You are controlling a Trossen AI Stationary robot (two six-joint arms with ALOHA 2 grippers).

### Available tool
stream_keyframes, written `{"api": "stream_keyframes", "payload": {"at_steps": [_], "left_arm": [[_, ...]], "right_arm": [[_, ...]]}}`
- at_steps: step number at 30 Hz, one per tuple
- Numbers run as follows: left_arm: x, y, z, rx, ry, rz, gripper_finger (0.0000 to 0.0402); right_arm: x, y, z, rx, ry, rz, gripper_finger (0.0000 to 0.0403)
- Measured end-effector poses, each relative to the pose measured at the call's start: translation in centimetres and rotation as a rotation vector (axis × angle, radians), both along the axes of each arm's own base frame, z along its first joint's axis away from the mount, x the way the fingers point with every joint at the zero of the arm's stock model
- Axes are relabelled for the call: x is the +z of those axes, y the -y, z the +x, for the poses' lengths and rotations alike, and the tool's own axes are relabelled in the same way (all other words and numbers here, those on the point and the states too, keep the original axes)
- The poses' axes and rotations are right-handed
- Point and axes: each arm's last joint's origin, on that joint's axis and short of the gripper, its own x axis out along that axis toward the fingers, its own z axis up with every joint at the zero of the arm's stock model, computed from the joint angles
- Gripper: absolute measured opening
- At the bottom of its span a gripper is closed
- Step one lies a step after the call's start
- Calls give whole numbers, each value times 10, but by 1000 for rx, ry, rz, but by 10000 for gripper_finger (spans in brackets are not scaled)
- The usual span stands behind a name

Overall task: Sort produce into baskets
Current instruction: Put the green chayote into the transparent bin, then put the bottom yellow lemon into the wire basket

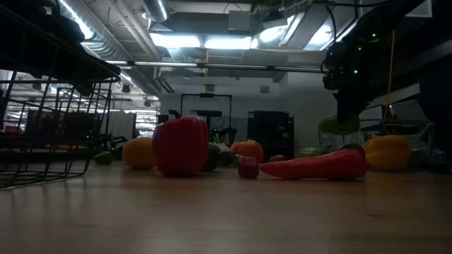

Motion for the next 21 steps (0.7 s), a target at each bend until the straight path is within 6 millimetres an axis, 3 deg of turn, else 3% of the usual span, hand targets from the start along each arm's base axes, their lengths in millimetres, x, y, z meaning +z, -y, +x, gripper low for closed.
{"api": "stream_keyframes", "payload": {"at_steps": [5,12,17,21], "left_arm": [[0,0,0,0,0,0,11],[0,0,0,0,0,0,11],[0,0,0,0,0,0,11],[0,0,0,0,0,0,11]], "right_arm": [[0,2,-1,-41,-28,-31,322],[1,3,-1,-19,-32,-47,394],[3,3,1,-5,-9,-38,377],[19,4,4,25,66,-22,370]]}}
